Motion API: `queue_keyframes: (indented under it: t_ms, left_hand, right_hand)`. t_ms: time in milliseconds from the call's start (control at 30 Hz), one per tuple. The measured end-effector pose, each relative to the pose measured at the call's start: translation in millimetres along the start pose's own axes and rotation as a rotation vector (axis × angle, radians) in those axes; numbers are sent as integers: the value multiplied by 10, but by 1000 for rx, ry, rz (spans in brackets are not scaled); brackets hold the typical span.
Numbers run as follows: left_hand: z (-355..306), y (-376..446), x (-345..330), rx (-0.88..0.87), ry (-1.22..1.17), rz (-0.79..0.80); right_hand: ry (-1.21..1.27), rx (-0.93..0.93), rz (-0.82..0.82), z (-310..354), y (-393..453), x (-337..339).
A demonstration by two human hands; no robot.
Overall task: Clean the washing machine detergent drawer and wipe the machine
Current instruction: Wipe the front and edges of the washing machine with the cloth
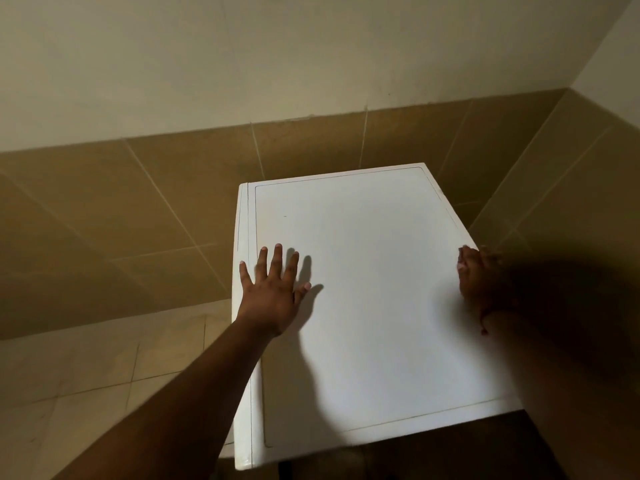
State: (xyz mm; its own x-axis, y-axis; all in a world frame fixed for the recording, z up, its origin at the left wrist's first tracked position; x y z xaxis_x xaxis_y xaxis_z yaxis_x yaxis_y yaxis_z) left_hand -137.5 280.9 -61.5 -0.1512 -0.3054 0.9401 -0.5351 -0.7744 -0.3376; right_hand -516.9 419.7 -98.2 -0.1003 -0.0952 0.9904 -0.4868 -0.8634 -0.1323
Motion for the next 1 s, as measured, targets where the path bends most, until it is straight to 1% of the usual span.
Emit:
queue_keyframes:
  t_ms: [33,100,133,167,233,267,300,367,400,433,467,500,533,600,633,667,700,733,767,833,867,900,933,967,1000]
  left_hand:
    - [21,-4,3,5,-11,-7]
    - [71,-20,8,11,-11,-14]
    - [94,-25,7,15,-4,-10]
    - [126,-35,3,22,-5,-2]
    - [182,-58,13,42,-23,-1]
    - [203,-68,13,47,-32,-2]
    - [214,-82,19,46,-35,0]
    - [264,-105,-5,41,-29,10]
    - [302,-119,-18,44,-26,19]
    - [343,-131,-27,53,-25,24]
    - [377,-138,-33,64,-24,22]
    - [420,-148,-35,75,-24,22]
    - [454,-157,-37,79,-22,26]
    - [518,-169,-30,81,-23,33]
    - [544,-176,-16,84,-33,32]
    - [582,-185,-3,88,-51,31]
    - [617,-191,3,92,-65,30]
    - [673,-201,7,99,-71,29]
    - [728,-214,1,106,-69,30]
    - [834,-231,-36,120,-64,36]
    - [896,-235,-51,131,-68,39]
    - [960,-241,-66,146,-74,40]
    - [1020,-254,-83,160,-76,42]
    - [1070,-271,-101,171,-76,45]
    - [1135,-294,-123,182,-78,48]
  right_hand:
    - [3,10,-9,57,-7,19]
    - [-88,225,-32,251,-7,-11]
    - [-148,298,-36,286,14,-36]
    - [-171,280,-14,275,61,-33]
    - [-125,104,17,298,104,-24]
    - [-116,84,9,432,86,-42]
    - [-140,163,9,673,23,-33]
    - [-239,454,-15,1176,-130,-84]
    - [-275,498,-15,1345,-153,-48]
    - [-232,407,19,1406,-126,-4]
    - [-159,273,30,1402,-81,13]
    - [-140,216,26,1494,-57,-16]
    - [-163,269,52,1689,-87,-104]
    - [-254,511,118,2121,-177,-260]
    - [-238,532,142,2230,-187,-261]
    - [-185,444,168,2266,-133,-239]
    - [-121,318,148,2269,-100,-199]
    - [-71,229,139,2336,-112,-165]
    - [-52,263,123,2501,-162,-168]
    - [-115,538,123,2936,-364,-207]
    - [-128,602,123,3065,-422,-175]
    - [-72,554,118,3133,-399,-143]
    - [3,445,109,3174,-367,-110]
    - [49,384,107,3250,-388,-87]
    - [31,445,114,3429,-457,-111]
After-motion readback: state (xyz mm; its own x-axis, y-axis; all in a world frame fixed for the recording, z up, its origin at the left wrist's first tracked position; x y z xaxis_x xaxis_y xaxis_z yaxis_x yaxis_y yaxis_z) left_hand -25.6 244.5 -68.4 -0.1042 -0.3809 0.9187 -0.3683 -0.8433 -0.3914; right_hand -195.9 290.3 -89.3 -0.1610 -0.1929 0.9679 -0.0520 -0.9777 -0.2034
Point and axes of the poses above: each hand's wrist, its own y-axis towards the middle knuckle, its own x-axis out of the back of the hand, z = x × y, the point moved 5 cm from there along y, towards the middle knuckle, and after that the axes turned 15 degrees about z, right-handed, at the moved point
